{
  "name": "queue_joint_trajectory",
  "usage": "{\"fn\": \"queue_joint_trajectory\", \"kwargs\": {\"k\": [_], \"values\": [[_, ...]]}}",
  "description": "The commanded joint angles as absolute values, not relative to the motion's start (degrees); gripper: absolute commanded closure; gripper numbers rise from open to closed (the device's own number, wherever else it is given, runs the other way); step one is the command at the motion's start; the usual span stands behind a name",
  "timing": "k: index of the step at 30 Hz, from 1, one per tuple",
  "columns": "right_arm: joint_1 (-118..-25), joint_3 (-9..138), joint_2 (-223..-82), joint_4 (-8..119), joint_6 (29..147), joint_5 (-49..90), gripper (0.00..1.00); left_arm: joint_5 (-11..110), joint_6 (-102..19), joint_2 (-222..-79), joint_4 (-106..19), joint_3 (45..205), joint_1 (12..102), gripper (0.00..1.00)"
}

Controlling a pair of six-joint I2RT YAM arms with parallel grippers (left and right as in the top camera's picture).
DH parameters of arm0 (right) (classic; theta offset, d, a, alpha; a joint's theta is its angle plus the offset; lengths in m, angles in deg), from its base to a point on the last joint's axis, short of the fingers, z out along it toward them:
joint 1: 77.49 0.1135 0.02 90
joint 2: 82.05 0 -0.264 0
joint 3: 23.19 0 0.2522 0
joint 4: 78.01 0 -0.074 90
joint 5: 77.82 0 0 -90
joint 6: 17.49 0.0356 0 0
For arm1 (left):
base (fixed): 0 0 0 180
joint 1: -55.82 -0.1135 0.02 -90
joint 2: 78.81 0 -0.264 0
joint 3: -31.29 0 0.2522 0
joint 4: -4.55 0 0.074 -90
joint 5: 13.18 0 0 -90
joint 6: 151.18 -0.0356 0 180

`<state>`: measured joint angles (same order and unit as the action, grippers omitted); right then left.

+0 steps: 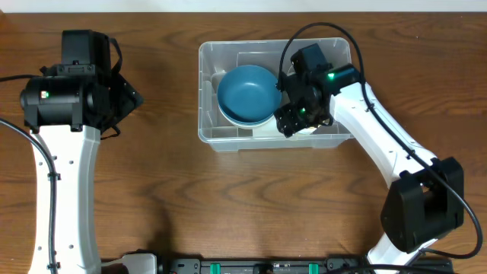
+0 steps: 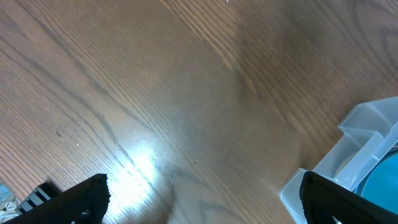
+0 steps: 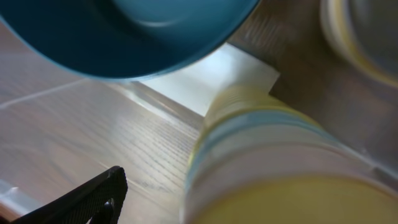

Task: Pack container
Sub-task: 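Raise the right gripper out of the bin and move it right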

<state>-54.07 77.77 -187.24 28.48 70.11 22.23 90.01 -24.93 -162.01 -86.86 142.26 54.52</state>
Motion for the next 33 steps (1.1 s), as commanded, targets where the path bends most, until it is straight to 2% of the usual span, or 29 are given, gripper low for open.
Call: {"fn": "queue_joint_trajectory", "kwargs": {"k": [1, 13, 21, 33], "values": [[-53.96, 81.75, -187.19, 27.68, 68.74, 21.64, 0.23, 89.77, -23.97, -162.29, -87.14, 142.74, 54.23, 0.02], [-53.96, 90.27, -187.17, 23.13, 68.58, 21.62, 0.23, 89.42, -23.99, -162.29, -86.73, 140.95, 54.23, 0.02], [-53.96, 95.02, -187.17, 20.79, 69.28, 21.62, 0.18, 89.42, -23.99, -162.29, -86.73, 140.95, 54.23, 0.02], [-59.14, 104.96, -187.17, 15.44, 77.72, 16.96, 0.14, 89.44, -23.99, -162.29, -86.75, 140.95, 54.23, 0.02]]}}
